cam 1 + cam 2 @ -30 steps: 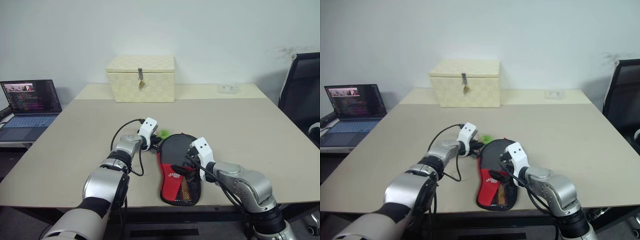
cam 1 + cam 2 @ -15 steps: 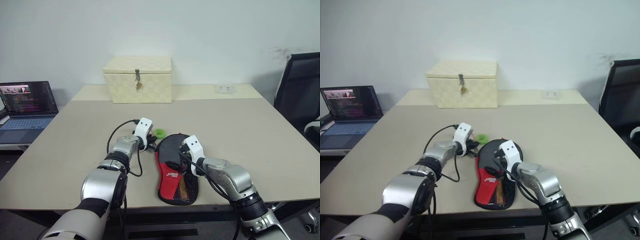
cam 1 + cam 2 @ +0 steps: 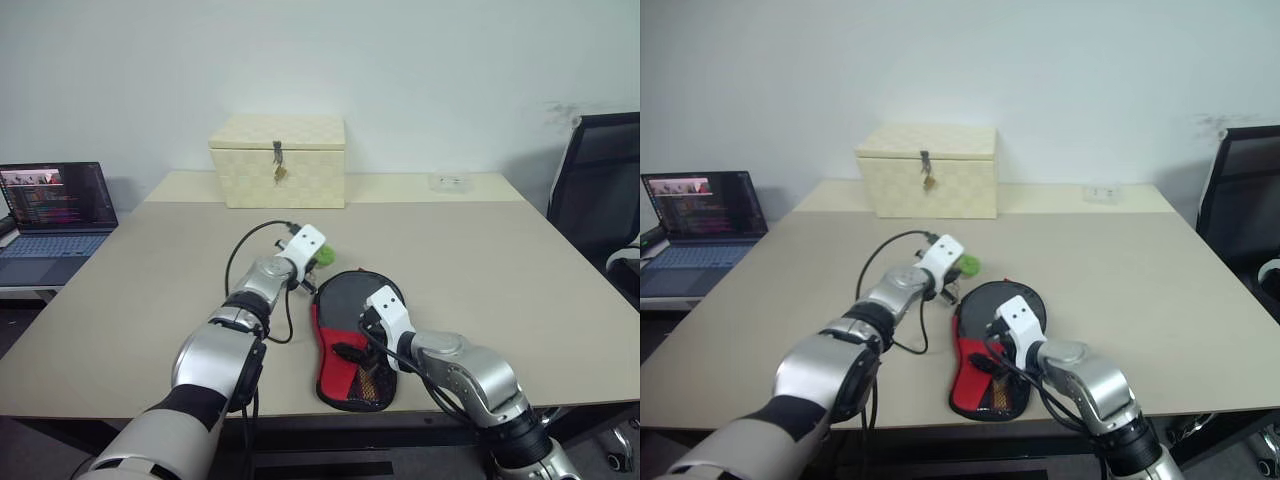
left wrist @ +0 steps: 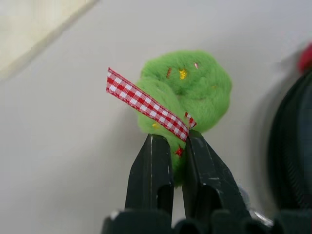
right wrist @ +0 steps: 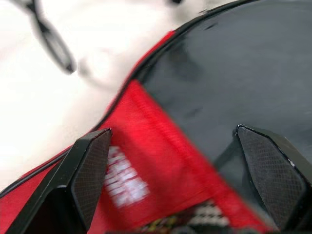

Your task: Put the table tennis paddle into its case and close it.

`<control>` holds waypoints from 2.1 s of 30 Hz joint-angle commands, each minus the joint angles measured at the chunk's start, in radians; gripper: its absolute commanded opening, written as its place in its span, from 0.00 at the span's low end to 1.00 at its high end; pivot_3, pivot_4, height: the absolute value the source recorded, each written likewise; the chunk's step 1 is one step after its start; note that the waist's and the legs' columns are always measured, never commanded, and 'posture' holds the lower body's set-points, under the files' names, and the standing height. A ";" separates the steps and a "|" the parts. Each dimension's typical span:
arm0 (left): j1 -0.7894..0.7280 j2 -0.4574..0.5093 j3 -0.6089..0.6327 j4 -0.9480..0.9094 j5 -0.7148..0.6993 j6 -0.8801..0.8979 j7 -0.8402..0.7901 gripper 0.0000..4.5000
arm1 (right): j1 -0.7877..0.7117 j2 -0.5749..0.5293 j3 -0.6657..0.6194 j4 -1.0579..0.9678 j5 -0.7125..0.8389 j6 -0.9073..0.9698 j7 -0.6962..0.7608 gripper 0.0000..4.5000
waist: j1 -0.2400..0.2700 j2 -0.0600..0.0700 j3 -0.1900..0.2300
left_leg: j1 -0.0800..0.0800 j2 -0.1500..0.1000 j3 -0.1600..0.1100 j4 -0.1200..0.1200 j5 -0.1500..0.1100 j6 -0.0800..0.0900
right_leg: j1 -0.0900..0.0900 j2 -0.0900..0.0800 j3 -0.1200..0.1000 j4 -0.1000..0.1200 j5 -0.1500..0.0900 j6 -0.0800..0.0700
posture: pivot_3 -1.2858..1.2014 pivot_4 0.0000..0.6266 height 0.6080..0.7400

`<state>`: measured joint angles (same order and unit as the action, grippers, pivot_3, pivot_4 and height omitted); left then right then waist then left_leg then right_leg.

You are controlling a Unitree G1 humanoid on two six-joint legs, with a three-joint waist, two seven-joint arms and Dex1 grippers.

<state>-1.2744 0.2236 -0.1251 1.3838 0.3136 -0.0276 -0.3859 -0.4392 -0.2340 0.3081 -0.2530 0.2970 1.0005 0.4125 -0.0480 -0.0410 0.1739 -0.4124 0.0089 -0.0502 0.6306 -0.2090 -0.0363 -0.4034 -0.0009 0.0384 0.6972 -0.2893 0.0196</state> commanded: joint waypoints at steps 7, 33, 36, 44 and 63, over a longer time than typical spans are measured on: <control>-0.091 -0.041 -0.155 -0.005 0.186 -0.137 0.078 0.00 | 0.178 0.006 0.096 -0.078 0.025 0.183 -0.023 1.00 | -0.002 0.000 -0.001 | 0.001 0.000 0.000 -0.001 0.000 0.000 | 0.000 0.000 0.000 0.000 0.000 0.001 | 0.52 0.24 1.00; -0.173 -0.151 -0.539 0.015 0.576 -0.300 0.359 0.00 | 0.281 0.054 0.139 -0.161 0.037 0.224 -0.116 1.00 | 0.005 0.000 -0.002 | -0.003 0.000 0.000 -0.003 -0.001 0.001 | 0.000 0.000 0.000 -0.009 -0.001 0.001 | 0.52 0.24 1.00; -0.164 -0.165 -0.545 0.017 0.581 -0.308 0.358 0.00 | 0.273 0.062 0.136 -0.153 0.037 0.221 -0.121 1.00 | 0.005 0.000 -0.002 | -0.003 0.000 0.000 -0.003 -0.001 0.001 | 0.000 0.000 0.000 -0.009 -0.001 0.001 | 0.52 0.24 1.00; -0.133 -0.189 -0.532 0.018 0.558 -0.326 0.307 0.00 | 0.266 0.061 0.129 -0.148 0.036 0.219 -0.122 1.00 | 0.005 0.000 -0.003 | -0.003 0.000 0.000 -0.003 -0.001 0.001 | 0.000 0.000 0.000 -0.009 -0.001 0.001 | 0.52 0.24 1.00; -0.053 -0.220 -0.436 0.011 0.434 -0.342 0.037 0.71 | 0.238 0.074 0.109 -0.116 0.030 0.214 -0.121 1.00 | 0.005 0.001 -0.026 | -0.001 -0.001 0.000 -0.003 -0.002 0.001 | 0.002 0.001 0.000 -0.008 -0.001 0.001 | 0.52 0.24 1.00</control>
<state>-1.3270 0.0097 -0.5746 1.4176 0.7635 -0.3556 -0.3342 -0.2601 -0.1590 0.3351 -0.4659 0.2936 1.0974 0.2594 -0.0431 -0.0398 0.1478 -0.4111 0.0082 -0.0496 0.6279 -0.2111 -0.0346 -0.3993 0.0004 0.0386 0.6885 -0.2901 0.0203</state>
